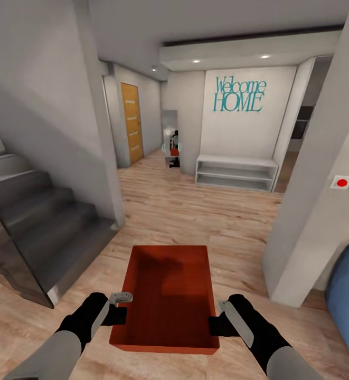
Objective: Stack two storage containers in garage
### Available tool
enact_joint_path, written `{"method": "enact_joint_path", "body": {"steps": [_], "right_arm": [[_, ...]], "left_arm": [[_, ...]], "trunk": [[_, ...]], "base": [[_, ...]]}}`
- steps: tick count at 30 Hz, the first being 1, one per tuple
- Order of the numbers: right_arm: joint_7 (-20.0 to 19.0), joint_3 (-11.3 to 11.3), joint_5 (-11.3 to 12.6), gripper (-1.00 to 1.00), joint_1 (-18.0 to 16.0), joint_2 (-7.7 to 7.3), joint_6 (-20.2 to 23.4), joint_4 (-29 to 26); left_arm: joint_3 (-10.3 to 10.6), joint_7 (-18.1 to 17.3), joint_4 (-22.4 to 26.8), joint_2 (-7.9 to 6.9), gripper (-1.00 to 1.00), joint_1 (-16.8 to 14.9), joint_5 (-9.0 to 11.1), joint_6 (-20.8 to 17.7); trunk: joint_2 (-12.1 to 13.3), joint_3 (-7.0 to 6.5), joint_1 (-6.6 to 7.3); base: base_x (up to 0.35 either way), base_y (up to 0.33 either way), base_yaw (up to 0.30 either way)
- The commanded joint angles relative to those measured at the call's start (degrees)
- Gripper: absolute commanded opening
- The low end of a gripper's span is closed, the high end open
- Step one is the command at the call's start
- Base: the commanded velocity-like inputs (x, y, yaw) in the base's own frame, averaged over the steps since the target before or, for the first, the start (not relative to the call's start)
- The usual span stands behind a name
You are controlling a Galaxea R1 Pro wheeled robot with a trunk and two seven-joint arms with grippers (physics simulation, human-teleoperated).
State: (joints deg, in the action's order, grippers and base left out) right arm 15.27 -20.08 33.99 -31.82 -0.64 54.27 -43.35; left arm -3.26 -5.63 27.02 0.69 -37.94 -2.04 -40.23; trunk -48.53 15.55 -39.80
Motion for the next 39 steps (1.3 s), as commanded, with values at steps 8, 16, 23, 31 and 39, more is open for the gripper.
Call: {"method": "enact_joint_path", "body": {"steps": [8, 16, 23, 31, 39], "right_arm": [[0.7, -0.3, -2.4, -1.0, 0.0, -0.06, 0.8, 0.0], [0.7, -0.3, -2.4, -1.0, 0.0, -0.06, 0.8, 0.0], [0.7, -0.3, -2.4, -1.0, 0.0, -0.06, 0.8, 0.0], [0.7, -0.3, -2.4, -1.0, 0.0, -0.07, 0.8, 0.0], [0.7, -0.3, -2.4, -1.0, 0.0, -0.07, 0.8, 0.0]], "left_arm": [[-0.2, -0.1, 0.2, 0.1, -1.0, 0.0, 0.0, -0.3], [-0.2, -0.1, 0.2, 0.12, -1.0, -0.1, 0.0, -0.3], [-0.2, -0.1, 0.2, 0.12, -1.0, -0.1, 0.0, -0.3], [-0.2, -0.1, 0.2, 0.15, -1.0, -0.1, 0.0, -0.3], [-0.2, -0.1, 0.2, 0.13, -1.0, 0.0, 0.0, -0.3]], "trunk": [[-0.1, 0.08, -0.04], [-0.1, 0.08, -0.04], [-0.1, 0.08, -0.04], [-0.1, 0.08, -0.04], [-0.1, 0.08, -0.04]], "base": [[0.329, 0.0, 0.0], [0.329, 0.0, 0.0], [0.329, 0.0, 0.0], [0.329, 0.0, 0.0], [0.329, 0.0, 0.0]]}}
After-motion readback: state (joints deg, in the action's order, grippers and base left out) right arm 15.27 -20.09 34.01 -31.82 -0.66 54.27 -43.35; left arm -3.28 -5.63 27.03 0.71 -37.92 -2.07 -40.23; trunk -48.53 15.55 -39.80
